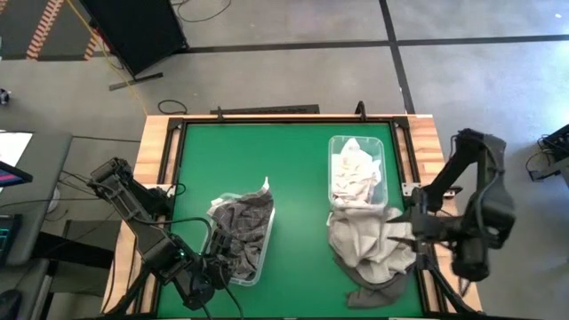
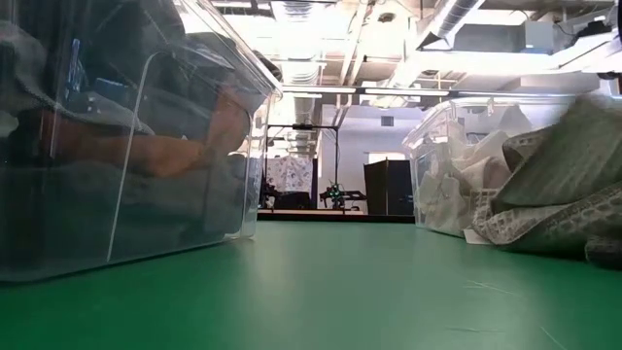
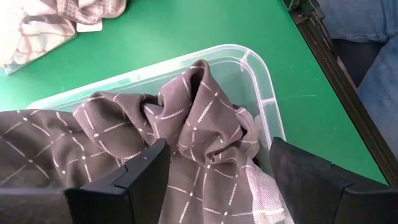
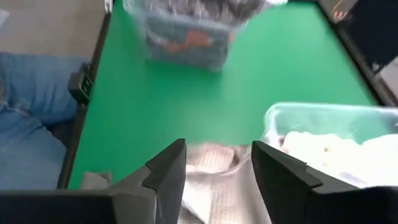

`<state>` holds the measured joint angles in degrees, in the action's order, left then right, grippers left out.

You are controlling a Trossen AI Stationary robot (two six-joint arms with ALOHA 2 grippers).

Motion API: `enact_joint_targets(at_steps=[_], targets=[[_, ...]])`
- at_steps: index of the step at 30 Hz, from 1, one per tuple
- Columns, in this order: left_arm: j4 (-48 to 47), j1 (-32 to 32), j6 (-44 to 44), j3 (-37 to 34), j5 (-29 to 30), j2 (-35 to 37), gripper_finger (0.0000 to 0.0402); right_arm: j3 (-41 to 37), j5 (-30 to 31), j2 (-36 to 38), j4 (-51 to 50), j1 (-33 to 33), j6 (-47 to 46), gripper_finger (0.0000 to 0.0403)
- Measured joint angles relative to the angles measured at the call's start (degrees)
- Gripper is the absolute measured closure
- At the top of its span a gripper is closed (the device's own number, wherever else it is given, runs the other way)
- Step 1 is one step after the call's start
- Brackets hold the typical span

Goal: Sort towels by color in basket
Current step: Put the gray towel into the top transparent bin

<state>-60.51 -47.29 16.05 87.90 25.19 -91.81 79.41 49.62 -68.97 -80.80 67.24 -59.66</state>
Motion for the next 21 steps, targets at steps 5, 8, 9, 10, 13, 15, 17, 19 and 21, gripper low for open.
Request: enact_joint_targets(at_steps=[5,8,9,10,13,15,17,19,21], targets=[[0.0,0.0,-0.2,0.0,0.8,0.0,0.0138,-8.4,-5.1,0.0,10.7,-3.3,2.3,0.0197],[0.0,0.0,0.0,0.0,0.9,0.0,0.0138,-12.9,-7.4,0.0,18.9,-5.6,6.2,0.0197],[0.0,0.0,0.1,0.0,0.9,0.0,0.0138,-14.4,-8.0,0.0,21.7,-6.4,7.6,0.0197],[0.0,0.0,0.2,0.0,0.9,0.0,0.0138,-15.6,-8.8,0.0,24.2,-7.3,9.0,0.0197],[0.0,0.0,0.4,0.0,1.0,0.0,0.0138,-19.2,-12.3,0.0,31.3,-10.3,11.9,0.0195],[0.0,0.0,0.5,0.0,1.0,0.0,0.0138,-21.5,-15.5,-0.3,33.9,-12.2,11.9,0.019],[0.0,0.0,0.5,0.0,1.0,0.0,0.0138,-23.3,-18.7,-1.1,35.4,-13.9,11.4,0.0182],[0.0,0.0,0.5,0.0,1.0,0.0,0.0138,-24.3,-21.0,-2.6,35.3,-15.2,11.0,0.0171],[0.0,0.0,0.5,0.0,1.0,0.0,0.0138,-24.5,-22.1,-4.2,35.4,-16.1,11.0,0.0159]])
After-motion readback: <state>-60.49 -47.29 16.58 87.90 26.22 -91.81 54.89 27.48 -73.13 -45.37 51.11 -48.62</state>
